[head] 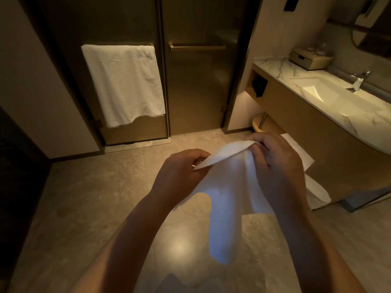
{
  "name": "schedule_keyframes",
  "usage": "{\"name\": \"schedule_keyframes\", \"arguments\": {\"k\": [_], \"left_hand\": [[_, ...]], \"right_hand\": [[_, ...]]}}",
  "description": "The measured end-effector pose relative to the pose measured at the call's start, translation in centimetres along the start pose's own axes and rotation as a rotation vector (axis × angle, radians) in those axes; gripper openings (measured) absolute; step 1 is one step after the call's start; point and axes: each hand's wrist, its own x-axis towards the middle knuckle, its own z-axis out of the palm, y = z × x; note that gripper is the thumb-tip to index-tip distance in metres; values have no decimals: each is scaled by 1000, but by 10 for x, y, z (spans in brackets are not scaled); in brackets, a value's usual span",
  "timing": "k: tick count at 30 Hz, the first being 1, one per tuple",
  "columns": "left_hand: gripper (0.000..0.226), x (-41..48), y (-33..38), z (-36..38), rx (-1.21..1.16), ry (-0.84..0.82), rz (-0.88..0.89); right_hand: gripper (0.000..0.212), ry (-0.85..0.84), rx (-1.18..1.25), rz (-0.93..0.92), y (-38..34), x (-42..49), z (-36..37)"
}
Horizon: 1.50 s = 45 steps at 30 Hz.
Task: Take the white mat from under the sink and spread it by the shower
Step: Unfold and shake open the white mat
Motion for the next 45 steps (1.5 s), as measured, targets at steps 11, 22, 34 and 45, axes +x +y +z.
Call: {"name": "schedule_keyframes", "arguments": {"k": [11, 22, 34, 45], "left_hand": [[14, 14, 20, -1, -27, 41, 140], [20, 14, 29, -2, 94, -32, 227], [16, 6, 4, -30, 21, -12, 45], [24, 13, 31, -20, 55, -7, 271]], "right_hand": [[23, -111, 46, 181, 24, -3, -16], [19, -318, 53, 33, 8, -10, 8], [23, -155, 79, 109, 15, 2, -1], [25, -324, 14, -30, 0, -3, 4]]}}
